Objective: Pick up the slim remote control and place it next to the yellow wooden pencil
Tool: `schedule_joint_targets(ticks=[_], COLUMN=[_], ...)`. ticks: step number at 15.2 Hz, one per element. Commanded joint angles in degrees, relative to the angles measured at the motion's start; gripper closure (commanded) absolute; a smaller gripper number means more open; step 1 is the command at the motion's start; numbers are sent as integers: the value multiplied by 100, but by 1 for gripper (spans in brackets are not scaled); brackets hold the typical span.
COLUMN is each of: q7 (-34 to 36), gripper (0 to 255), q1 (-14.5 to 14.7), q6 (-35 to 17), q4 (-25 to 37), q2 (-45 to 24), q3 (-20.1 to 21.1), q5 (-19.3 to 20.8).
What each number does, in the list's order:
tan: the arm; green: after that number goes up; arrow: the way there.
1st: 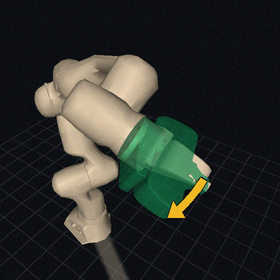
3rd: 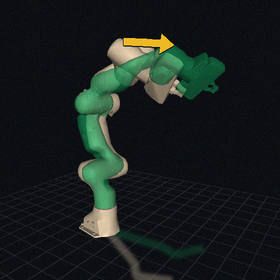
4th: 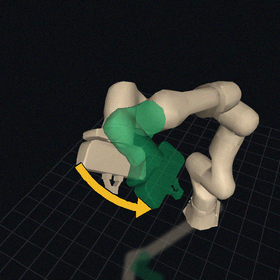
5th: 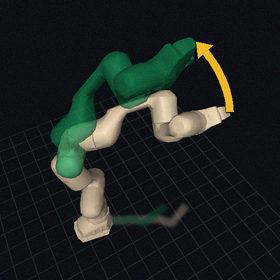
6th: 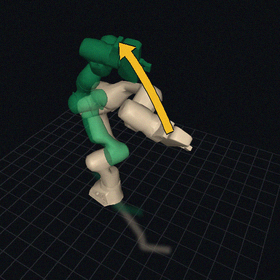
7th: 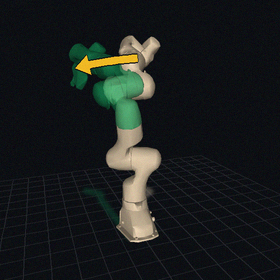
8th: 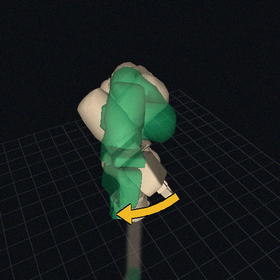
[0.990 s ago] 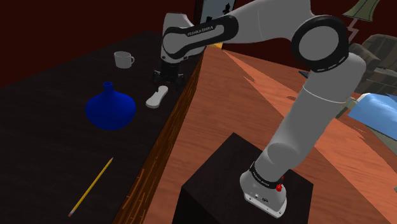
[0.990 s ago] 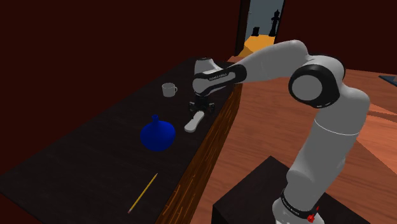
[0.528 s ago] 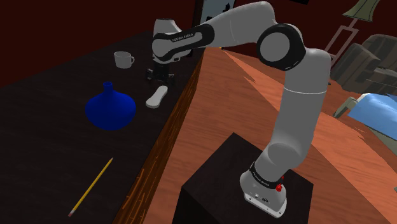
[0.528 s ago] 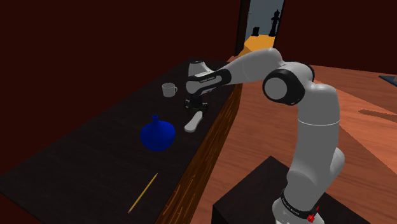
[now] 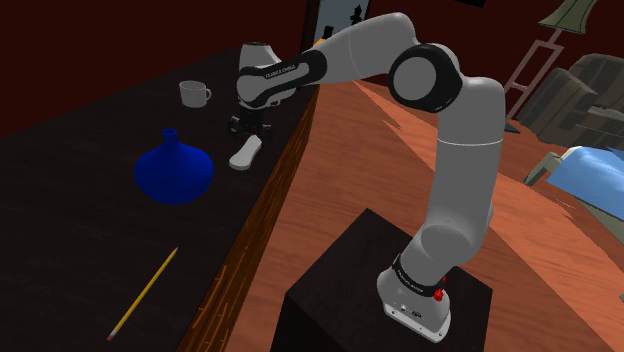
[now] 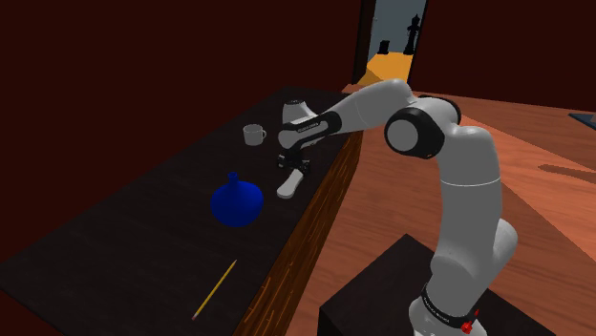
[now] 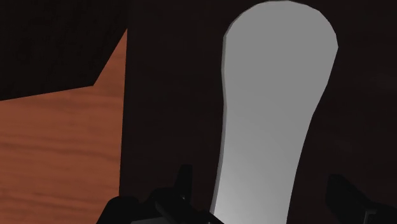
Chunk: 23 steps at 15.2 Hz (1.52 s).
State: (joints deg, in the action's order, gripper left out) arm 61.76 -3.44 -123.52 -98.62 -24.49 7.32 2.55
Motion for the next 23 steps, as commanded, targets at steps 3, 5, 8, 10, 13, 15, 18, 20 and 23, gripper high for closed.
schedule_joint_targets(ticks=[3, 5, 8, 10, 13, 15, 18, 20, 23], q7=[20, 20, 20, 20, 20, 20, 20, 15, 7], gripper=[0, 0, 0, 255, 255, 255, 255, 255, 255], q1=[12, 12, 11, 11, 11, 11, 12, 8, 4], q6=[-108, -108, -107, -107, -108, -108, -108, 17, 209], q4=[-78, -78, -77, -77, -78, -78, -78, -24, 71], q2=[-28, -29, -29, -29, -28, -29, -29, 43, 141], q3=[0, 0, 0, 0, 0, 0, 0, 6, 13], q5=[8, 8, 8, 8, 8, 8, 8, -3, -18])
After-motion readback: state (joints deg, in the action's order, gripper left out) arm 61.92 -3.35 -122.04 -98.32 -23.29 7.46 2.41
